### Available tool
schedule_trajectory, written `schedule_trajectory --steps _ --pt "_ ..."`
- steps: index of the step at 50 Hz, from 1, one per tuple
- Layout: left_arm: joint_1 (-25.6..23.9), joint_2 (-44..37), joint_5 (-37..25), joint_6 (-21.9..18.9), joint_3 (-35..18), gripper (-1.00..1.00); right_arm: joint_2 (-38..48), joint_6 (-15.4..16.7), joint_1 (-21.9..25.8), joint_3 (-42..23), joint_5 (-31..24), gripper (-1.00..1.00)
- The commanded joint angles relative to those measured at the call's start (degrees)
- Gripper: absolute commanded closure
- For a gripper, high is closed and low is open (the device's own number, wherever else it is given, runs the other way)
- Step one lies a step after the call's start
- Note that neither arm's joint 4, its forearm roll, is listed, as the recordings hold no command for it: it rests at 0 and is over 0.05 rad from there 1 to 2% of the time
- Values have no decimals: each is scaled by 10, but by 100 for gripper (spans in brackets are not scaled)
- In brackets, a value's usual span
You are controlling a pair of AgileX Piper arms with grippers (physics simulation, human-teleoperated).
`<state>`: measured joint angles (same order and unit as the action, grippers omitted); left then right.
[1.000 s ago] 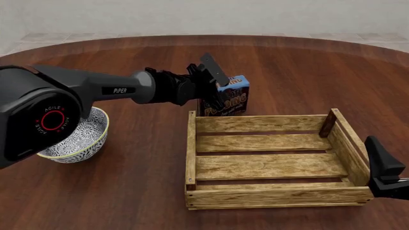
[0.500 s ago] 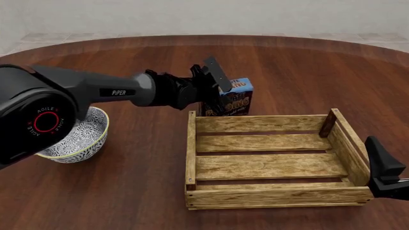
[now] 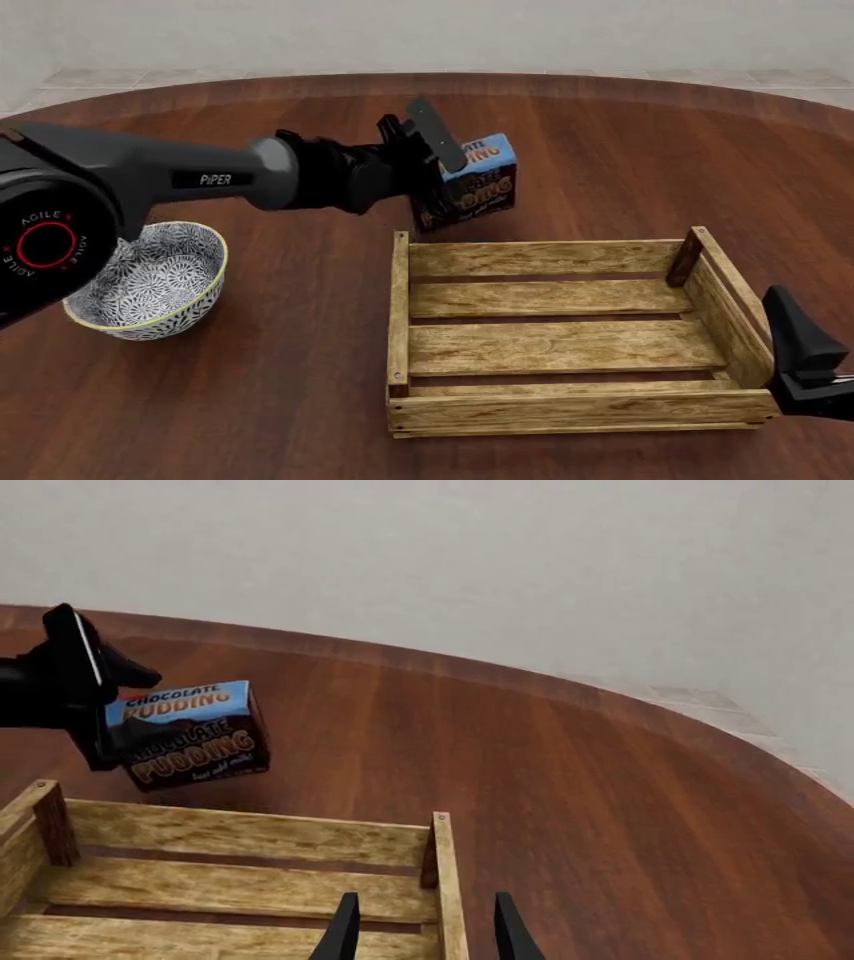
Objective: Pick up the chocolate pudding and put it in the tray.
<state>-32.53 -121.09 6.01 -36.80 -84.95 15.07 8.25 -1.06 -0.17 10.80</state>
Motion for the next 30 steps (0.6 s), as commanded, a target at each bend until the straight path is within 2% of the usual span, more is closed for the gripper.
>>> schedule_trajectory --steps 1,3,7,13,19,24,30 --pt "14 38 24 -51 6 100 -15 -3 0 -3 -16 -100" --pt "18 39 30 -57 4 100 -18 -3 0 -3 -19 -100" --pt "-7 81 36 -74 37 100 -22 -4 -1 -4 -23 -100" --pt "-19 110 30 -90 42 100 -22 -6 -2 -3 -22 -100" --pt "-63 171 34 -109 87 100 -17 -9 -1 -2 -17 -100" --pt "-94 202 36 -114 117 100 -19 -12 -1 -2 -18 -100" --pt "-113 210 13 -105 112 100 -23 -15 -3 1 -17 -100"
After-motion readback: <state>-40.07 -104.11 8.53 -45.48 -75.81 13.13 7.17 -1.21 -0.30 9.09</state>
